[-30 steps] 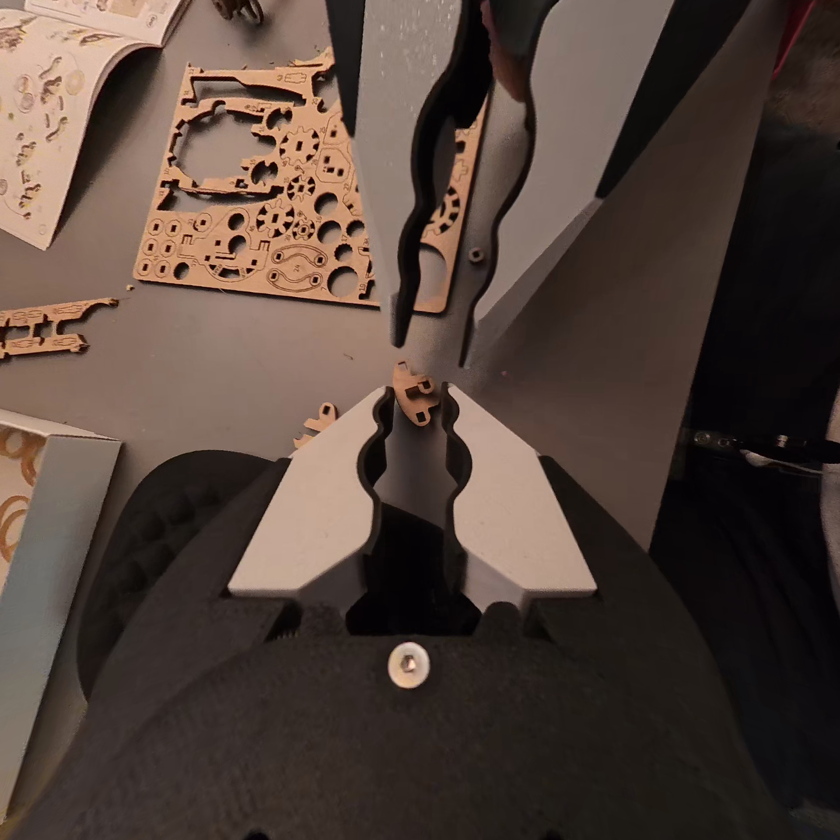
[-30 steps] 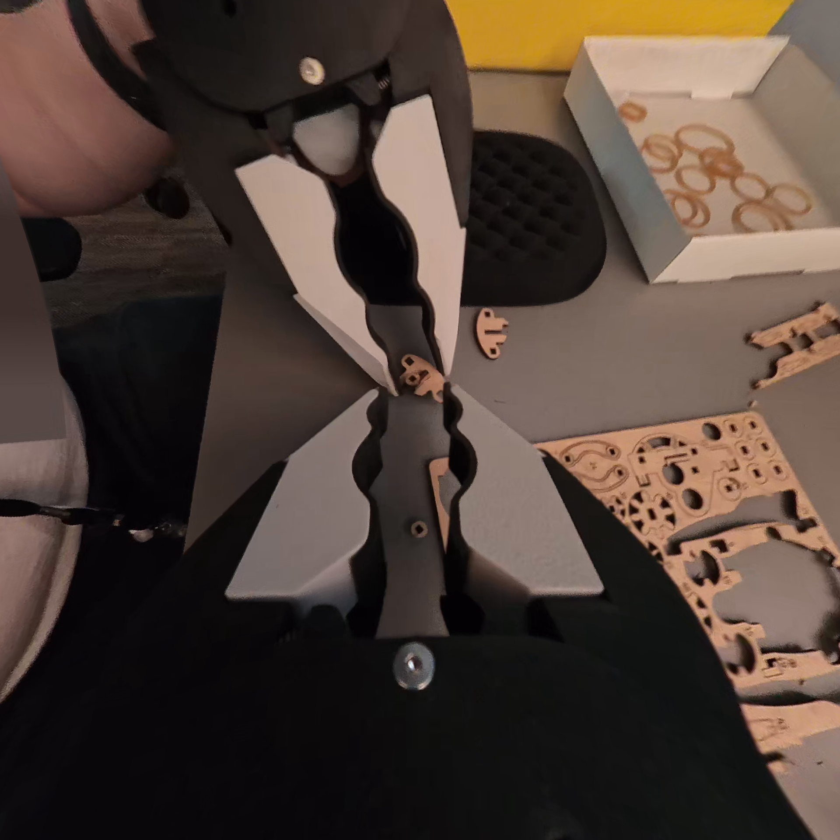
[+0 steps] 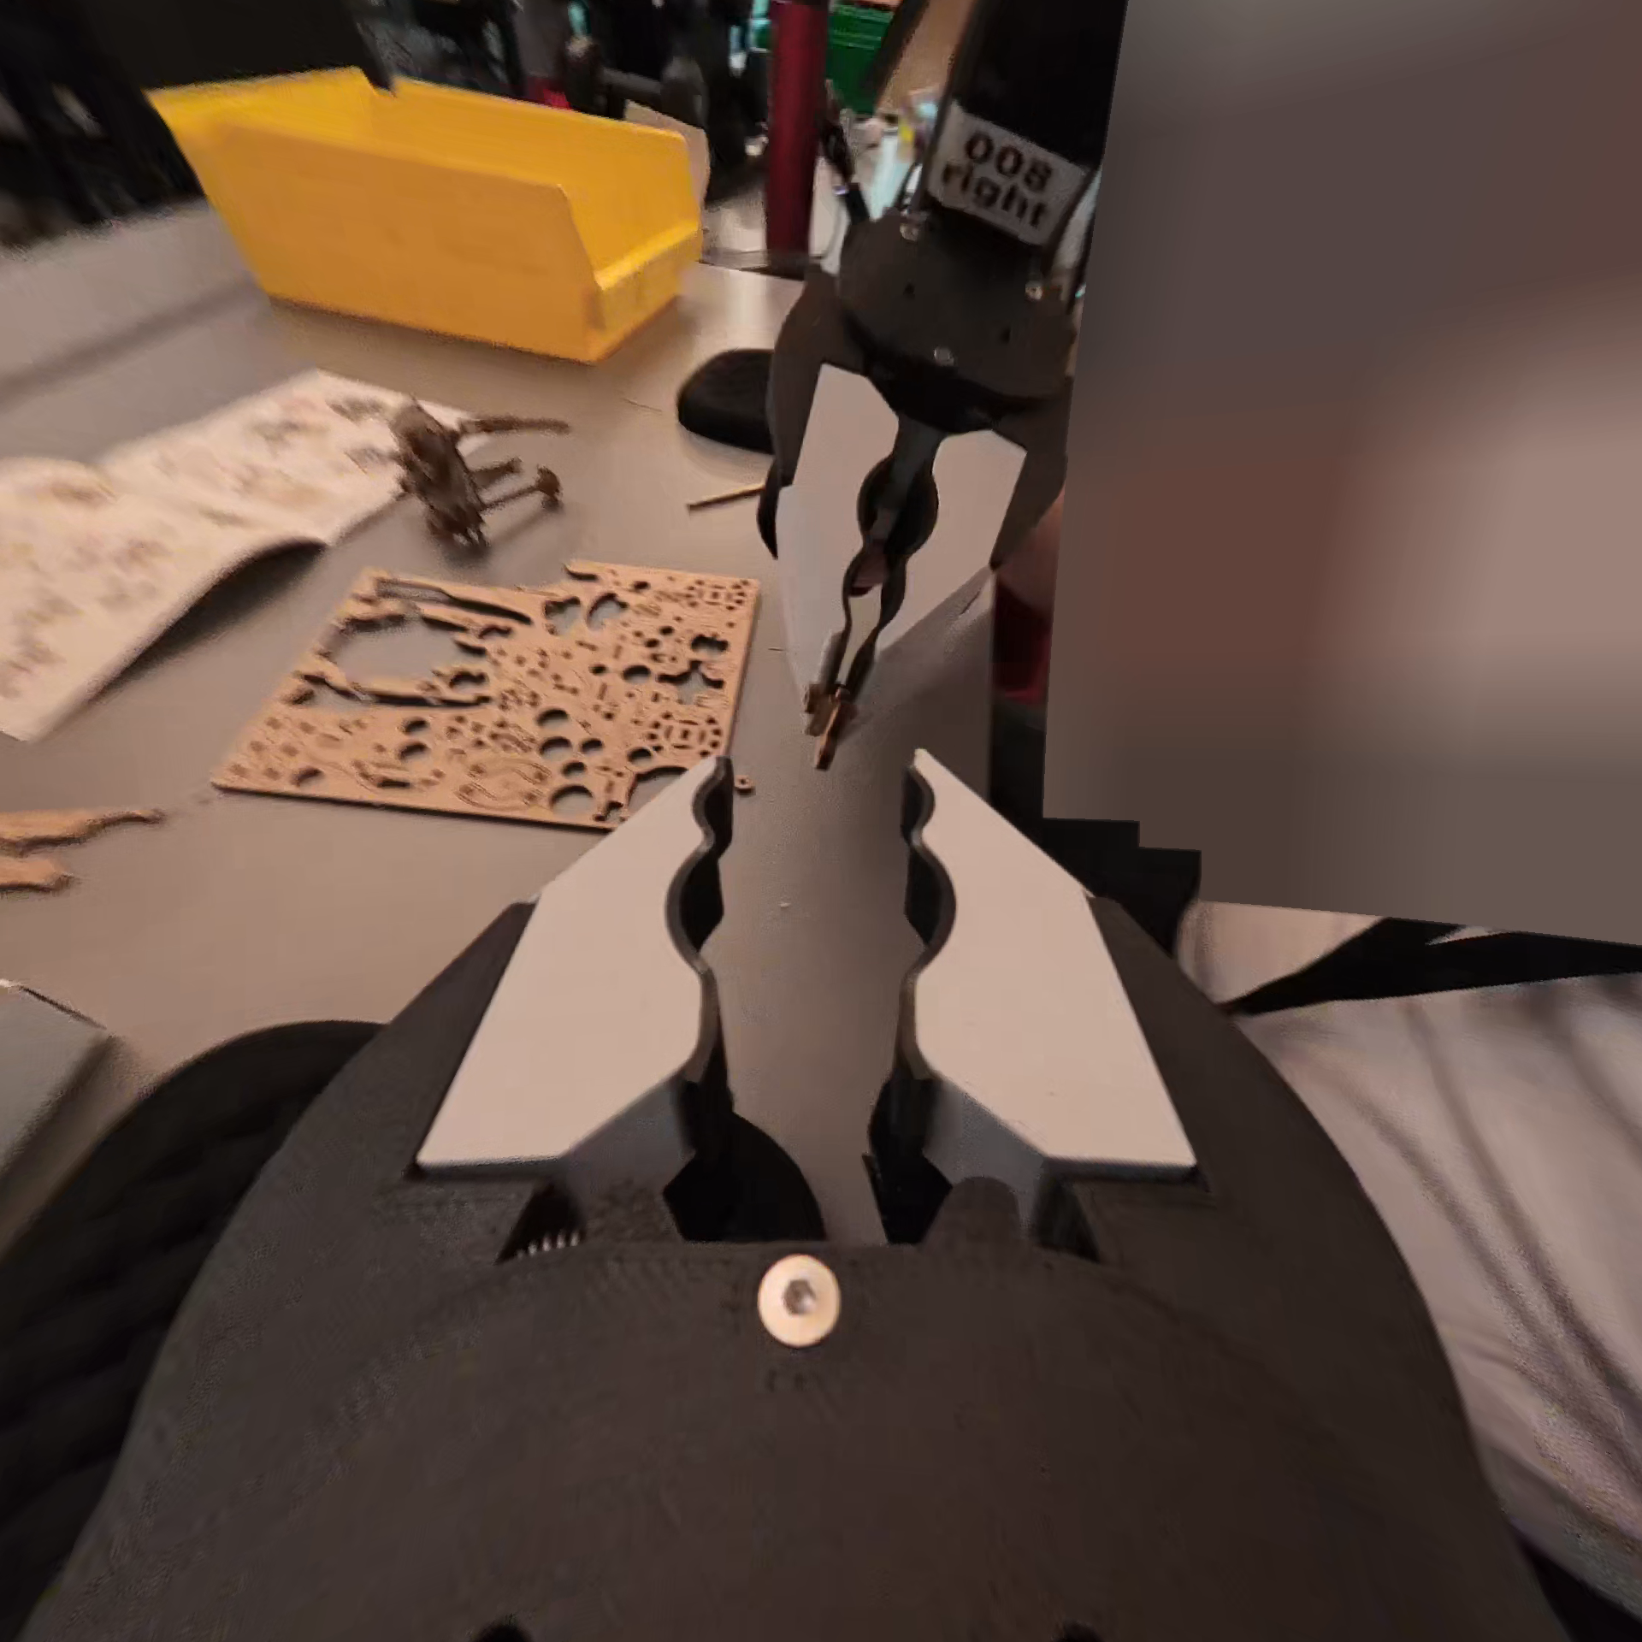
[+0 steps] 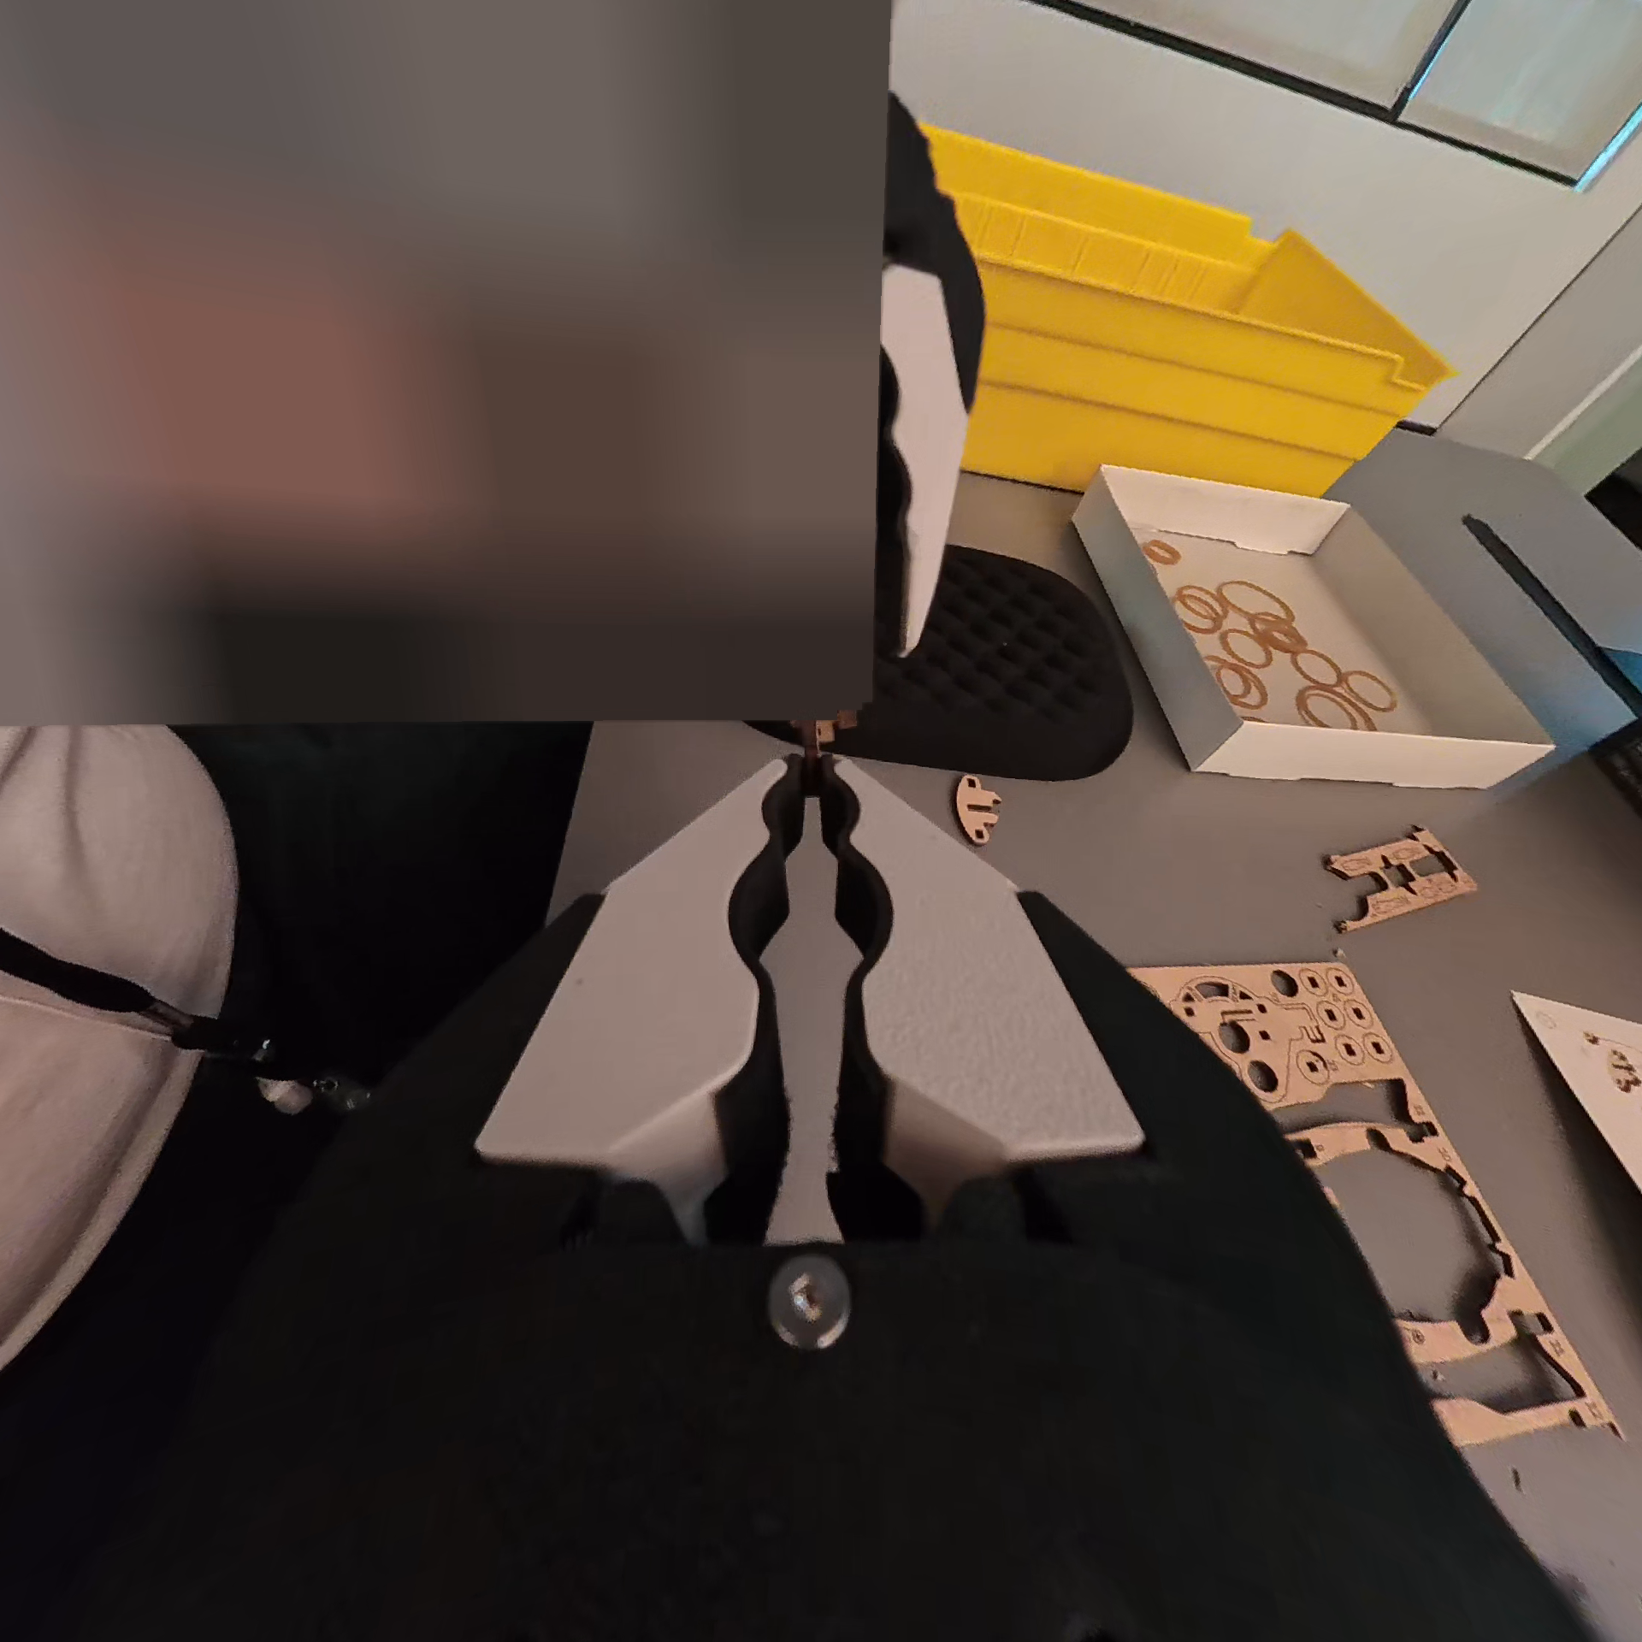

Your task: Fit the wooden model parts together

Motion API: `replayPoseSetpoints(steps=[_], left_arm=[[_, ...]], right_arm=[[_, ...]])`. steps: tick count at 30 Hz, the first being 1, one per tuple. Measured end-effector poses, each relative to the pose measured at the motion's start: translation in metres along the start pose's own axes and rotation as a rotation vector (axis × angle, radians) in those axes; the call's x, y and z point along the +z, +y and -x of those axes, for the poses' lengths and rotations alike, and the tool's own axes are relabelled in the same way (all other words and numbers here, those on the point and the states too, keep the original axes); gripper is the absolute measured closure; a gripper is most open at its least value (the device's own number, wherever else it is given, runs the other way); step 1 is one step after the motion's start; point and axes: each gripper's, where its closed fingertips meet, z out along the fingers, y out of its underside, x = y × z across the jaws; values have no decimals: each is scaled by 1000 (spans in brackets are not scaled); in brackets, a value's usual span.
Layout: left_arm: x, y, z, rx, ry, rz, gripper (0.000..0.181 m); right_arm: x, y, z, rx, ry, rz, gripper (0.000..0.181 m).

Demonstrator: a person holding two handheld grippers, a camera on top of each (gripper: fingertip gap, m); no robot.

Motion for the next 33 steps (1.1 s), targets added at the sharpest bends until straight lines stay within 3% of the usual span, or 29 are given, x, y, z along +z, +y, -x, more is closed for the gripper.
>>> replayPoseSetpoints(steps=[4, 8, 23, 33], left_arm=[[12, 0, -1, 302, -238, 42, 158], [19, -4, -6, 443, -322, 38, 165], [12, -12, -6, 533, -403, -28, 174], [9, -20, -8, 327, -250, -125, 175]], right_arm=[[-1, -3, 0, -13, 34, 27, 180], [-1, -2, 1, -51, 76, 74, 180], [-3, -12, -2, -142, 180, 93, 180], [-9, -24, 0, 76, 49, -91, 180]])
